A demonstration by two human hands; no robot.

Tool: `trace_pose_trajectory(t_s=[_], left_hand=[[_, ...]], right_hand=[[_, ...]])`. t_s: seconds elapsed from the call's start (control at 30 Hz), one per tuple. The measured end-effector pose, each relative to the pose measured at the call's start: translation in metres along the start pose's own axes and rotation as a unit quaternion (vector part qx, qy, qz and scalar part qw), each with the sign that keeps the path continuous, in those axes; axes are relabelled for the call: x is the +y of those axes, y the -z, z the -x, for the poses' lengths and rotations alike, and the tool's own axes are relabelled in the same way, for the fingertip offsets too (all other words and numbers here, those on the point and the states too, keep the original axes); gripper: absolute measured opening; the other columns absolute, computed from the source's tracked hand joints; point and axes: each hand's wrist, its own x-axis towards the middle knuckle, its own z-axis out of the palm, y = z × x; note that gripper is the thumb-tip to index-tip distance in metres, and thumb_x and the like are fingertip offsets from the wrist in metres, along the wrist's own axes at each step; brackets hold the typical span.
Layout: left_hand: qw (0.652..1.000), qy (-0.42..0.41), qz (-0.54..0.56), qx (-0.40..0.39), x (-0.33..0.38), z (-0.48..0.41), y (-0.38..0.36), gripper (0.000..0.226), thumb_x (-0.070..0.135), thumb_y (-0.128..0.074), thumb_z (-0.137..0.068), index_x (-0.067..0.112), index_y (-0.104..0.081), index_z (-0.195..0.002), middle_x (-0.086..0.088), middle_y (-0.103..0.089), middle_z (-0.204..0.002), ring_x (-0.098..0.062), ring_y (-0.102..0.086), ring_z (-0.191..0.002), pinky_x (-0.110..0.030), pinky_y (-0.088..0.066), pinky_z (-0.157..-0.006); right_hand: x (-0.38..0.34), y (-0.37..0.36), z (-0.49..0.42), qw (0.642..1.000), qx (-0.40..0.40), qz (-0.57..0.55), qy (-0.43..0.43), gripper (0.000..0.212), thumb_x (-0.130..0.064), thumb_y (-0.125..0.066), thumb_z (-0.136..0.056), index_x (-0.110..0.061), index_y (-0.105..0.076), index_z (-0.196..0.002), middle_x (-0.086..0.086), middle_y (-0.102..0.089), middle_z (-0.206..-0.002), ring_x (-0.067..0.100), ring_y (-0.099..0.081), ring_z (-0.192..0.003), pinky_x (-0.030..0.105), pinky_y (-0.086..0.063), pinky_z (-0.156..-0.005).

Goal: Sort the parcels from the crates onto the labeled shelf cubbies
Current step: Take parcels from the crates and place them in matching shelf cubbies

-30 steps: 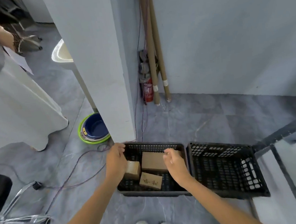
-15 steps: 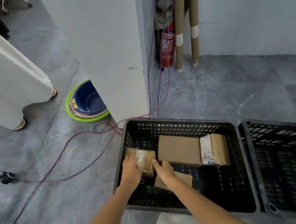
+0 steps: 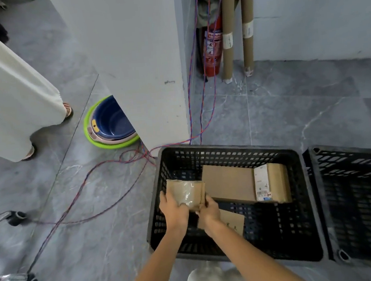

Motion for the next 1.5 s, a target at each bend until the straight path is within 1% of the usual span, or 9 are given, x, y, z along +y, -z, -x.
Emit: trace_pose_trajectory(t_s=[0.17,0.3,0.4,0.5,0.67,0.83,1.17,1.3,1.5], left_hand=[[0.996,0.033,0.083,-0.004,0.086,0.073,0.043,0.033,-0.007,-0.046,-0.082,0.013,-0.058,-0.106,-0.005,-0.058,-0.105,-0.019,-0.054,-0.094,-0.029,-0.048,-0.081],[0.99,0.062,0.106,-0.063,0.163,0.137,0.087,0.031,-0.003,-0.04,-0.091,0.014,-0.063,-0.104,-0.018,-0.063,-0.103,-0.029,-0.06,-0.088,-0.042,-0.054,-0.078],[0.974,0.092,0.175,-0.112,0.244,0.197,0.124,0.023,-0.002,-0.042,-0.094,0.012,-0.06,-0.089,-0.009,-0.06,-0.076,-0.018,-0.052,-0.064,-0.026,-0.042,-0.054],[0.968,0.078,0.162,-0.173,0.335,0.253,0.148,0.004,0.014,-0.053,-0.095,0.011,-0.055,-0.096,-0.006,-0.056,-0.087,-0.017,-0.054,-0.073,-0.022,-0.045,-0.058],[0.952,0.042,0.105,-0.284,0.478,0.321,0.178,0.088,0.065,-0.065,-0.066,0.015,-0.039,-0.134,-0.009,-0.048,-0.133,-0.026,-0.05,-0.116,-0.038,-0.05,-0.082],[0.904,-0.014,0.209,-0.373,0.599,0.399,0.199,0.131,0.06,-0.087,-0.03,0.018,-0.033,-0.142,-0.016,-0.031,-0.15,-0.038,-0.045,-0.127,-0.053,-0.054,-0.08],[0.799,-0.063,0.284,-0.526,0.703,0.523,0.203,0.078,0.062,-0.071,-0.062,0.016,-0.058,-0.124,-0.018,-0.061,-0.122,-0.037,-0.059,-0.11,-0.053,-0.053,-0.08],[0.779,-0.103,0.282,-0.551,0.713,0.557,0.212,0.042,0.044,-0.067,-0.08,0.015,-0.064,-0.11,-0.009,-0.073,-0.091,-0.026,-0.068,-0.087,-0.046,-0.053,-0.082],[0.778,-0.351,0.146,-0.501,0.696,0.598,0.206,0.094,0.039,-0.081,-0.068,0.031,-0.019,-0.138,0.001,-0.05,-0.135,-0.02,-0.057,-0.114,-0.047,-0.052,-0.09]], right_hand=[[-0.078,0.053,0.111,0.998,0.027,0.028,0.056,0.035,0.005,-0.041,-0.095,-0.021,-0.062,-0.107,-0.006,-0.061,-0.093,0.018,-0.059,-0.097,0.04,-0.05,-0.097],[-0.153,0.106,0.213,0.995,0.009,0.033,0.089,0.036,0.005,-0.039,-0.096,-0.011,-0.059,-0.121,0.002,-0.062,-0.103,0.02,-0.06,-0.103,0.036,-0.05,-0.096],[-0.227,0.152,0.299,0.993,0.001,0.006,0.117,0.033,0.007,-0.038,-0.096,-0.011,-0.061,-0.114,0.006,-0.063,-0.105,0.018,-0.061,-0.098,0.031,-0.053,-0.089],[-0.303,0.194,0.378,0.986,0.0,-0.001,0.165,0.033,0.008,-0.039,-0.096,-0.006,-0.061,-0.116,0.01,-0.063,-0.107,0.022,-0.06,-0.101,0.039,-0.05,-0.095],[-0.429,0.251,0.496,0.962,0.041,-0.043,0.265,0.035,0.006,-0.034,-0.098,-0.009,-0.057,-0.12,0.006,-0.063,-0.109,0.017,-0.06,-0.099,0.03,-0.052,-0.088],[-0.513,0.301,0.589,0.929,0.061,-0.101,0.351,0.038,0.009,-0.033,-0.097,-0.008,-0.056,-0.121,0.008,-0.062,-0.11,0.017,-0.061,-0.097,0.024,-0.054,-0.082],[-0.54,0.351,0.718,0.844,0.117,-0.121,0.51,0.042,0.007,-0.033,-0.097,-0.021,-0.053,-0.121,0.001,-0.063,-0.112,0.019,-0.062,-0.102,0.024,-0.055,-0.084],[-0.525,0.372,0.76,0.856,0.152,-0.058,0.491,0.042,0.0,-0.049,-0.091,-0.033,-0.053,-0.117,-0.007,-0.06,-0.118,0.013,-0.058,-0.109,0.034,-0.045,-0.094],[-0.508,0.372,0.82,0.849,0.229,0.044,0.474,0.064,-0.066,-0.047,-0.081,-0.042,-0.034,-0.14,-0.011,-0.034,-0.144,0.01,-0.036,-0.131,0.035,-0.033,-0.107]])
